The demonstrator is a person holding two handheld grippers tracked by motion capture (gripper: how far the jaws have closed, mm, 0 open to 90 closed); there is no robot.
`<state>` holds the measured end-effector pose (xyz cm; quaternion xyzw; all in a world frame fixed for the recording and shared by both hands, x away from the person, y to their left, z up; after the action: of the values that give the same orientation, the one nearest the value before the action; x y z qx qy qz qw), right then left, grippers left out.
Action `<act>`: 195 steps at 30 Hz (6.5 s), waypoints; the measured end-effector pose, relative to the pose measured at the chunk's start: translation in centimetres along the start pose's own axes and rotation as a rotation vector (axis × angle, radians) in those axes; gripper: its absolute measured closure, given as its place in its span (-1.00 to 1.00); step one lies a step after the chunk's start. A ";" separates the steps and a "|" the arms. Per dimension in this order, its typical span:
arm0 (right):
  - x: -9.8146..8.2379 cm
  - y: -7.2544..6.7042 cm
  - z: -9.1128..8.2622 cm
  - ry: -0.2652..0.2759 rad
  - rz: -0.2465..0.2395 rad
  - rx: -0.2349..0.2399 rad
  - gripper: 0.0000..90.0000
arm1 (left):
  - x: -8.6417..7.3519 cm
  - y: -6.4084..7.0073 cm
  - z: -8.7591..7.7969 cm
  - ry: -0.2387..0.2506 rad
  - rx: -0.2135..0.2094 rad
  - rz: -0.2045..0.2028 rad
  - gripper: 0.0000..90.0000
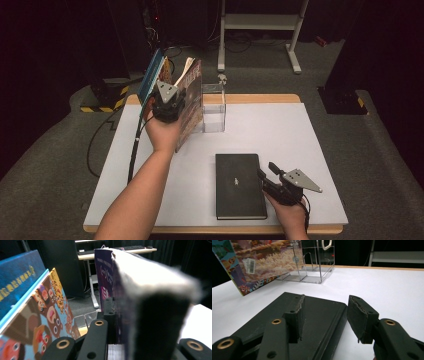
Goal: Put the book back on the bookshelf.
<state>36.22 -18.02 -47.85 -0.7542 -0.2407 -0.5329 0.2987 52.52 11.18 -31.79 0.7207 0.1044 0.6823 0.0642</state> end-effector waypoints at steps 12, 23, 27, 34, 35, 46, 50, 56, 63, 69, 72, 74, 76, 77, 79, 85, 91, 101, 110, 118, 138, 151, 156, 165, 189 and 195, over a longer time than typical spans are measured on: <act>0.0 -0.1 0.0 0.004 0.004 0.008 0.07 | -1.0 0.1 3.3 0.020 0.066 -0.009 0.86; -0.1 0.0 0.1 0.008 0.009 0.011 0.08 | -1.9 0.0 5.1 0.029 0.084 -0.002 0.86; -0.1 0.0 0.1 0.009 0.011 0.012 0.08 | -2.0 -0.2 5.7 0.036 0.098 -0.012 0.87; -0.1 0.0 0.1 0.008 0.011 0.014 0.08 | -2.3 -0.4 6.3 0.043 0.101 -0.016 0.87; -0.1 0.1 0.1 0.009 0.011 0.014 0.08 | -2.4 -0.4 6.4 0.046 0.104 -0.020 0.87; -0.2 0.0 0.2 0.007 0.011 0.014 0.09 | -2.4 -0.4 6.4 0.061 0.105 -0.018 0.87; -0.2 0.0 0.2 0.006 0.016 0.016 0.09 | -2.8 -0.4 6.1 0.070 0.107 0.001 0.86; -0.2 -0.1 0.3 0.007 0.015 0.021 0.08 | -3.5 -0.7 5.0 0.080 0.108 0.010 0.83; -0.2 -0.3 0.3 0.008 0.018 0.026 0.08 | -3.2 -1.3 4.4 0.101 0.128 0.005 0.64; -0.2 -0.4 0.4 0.002 0.016 0.028 0.08 | -3.5 -1.6 4.3 0.092 0.135 0.007 0.60; -0.3 -0.4 0.5 -0.001 0.018 0.030 0.07 | -4.0 -1.5 4.3 0.083 0.141 0.007 0.57; -0.3 -0.4 0.5 -0.001 0.018 0.031 0.07 | -4.3 -1.5 4.3 0.077 0.146 0.014 0.53; -0.3 -0.4 0.6 -0.002 0.019 0.032 0.07 | -4.5 -1.5 4.3 0.069 0.155 0.002 0.52; -0.3 -0.4 0.6 -0.002 0.018 0.033 0.07 | -4.5 -1.6 4.3 0.065 0.158 0.000 0.50; -0.3 -0.5 0.6 -0.002 0.017 0.034 0.07 | -4.6 -1.7 4.3 0.060 0.167 0.005 0.47; -0.4 -0.6 0.7 -0.005 0.016 0.037 0.07 | -4.5 -2.0 4.0 0.064 0.174 0.007 0.42; -0.4 -0.7 0.8 -0.006 0.014 0.039 0.07 | -4.7 -2.2 3.7 0.059 0.175 0.007 0.38; -0.4 -0.8 1.0 -0.013 0.011 0.040 0.06 | -4.7 -2.2 3.3 0.053 0.172 -0.008 0.34; -0.4 -0.8 0.9 -0.013 0.011 0.041 0.06 | -4.6 -2.3 3.1 0.038 0.172 -0.022 0.33; -0.4 -0.8 1.0 -0.015 0.010 0.041 0.06 | -4.7 -2.4 2.7 0.035 0.167 -0.024 0.31; -0.4 -1.0 1.0 -0.017 0.006 0.045 0.06 | -4.9 -3.0 1.1 0.021 0.162 -0.025 0.25; -0.4 -1.0 1.0 -0.016 0.007 0.046 0.06 | -4.6 -3.2 -0.1 0.025 0.159 -0.030 0.25; -0.4 -0.9 1.0 -0.017 0.006 0.047 0.06 | -4.6 -3.2 -0.3 0.023 0.158 -0.031 0.24; -0.4 -0.9 0.9 -0.016 0.005 0.048 0.06 | -4.7 -3.2 -0.7 0.024 0.158 -0.018 0.25; -0.5 -0.9 0.9 -0.021 0.003 0.045 0.06 | -5.5 -3.2 -6.4 -0.010 0.034 -0.001 0.31; -0.6 -1.0 1.0 -0.026 0.000 0.046 0.06 | -6.9 -3.3 -9.0 -0.037 -0.037 0.017 0.20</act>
<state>36.01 -16.67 -48.46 -0.7540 -0.2569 -0.5173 0.3128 43.04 12.25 -38.66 0.7327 0.0843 0.6712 0.0738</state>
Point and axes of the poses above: each handheld gripper's, and its own axes: z roughly forward along the jaws, x roughly out of its top, y roughly to its right, the point moved 5 cm from there along z, roughly forward along the jaws, and after that the axes turned 15 degrees about x, right-handed, at the moved point
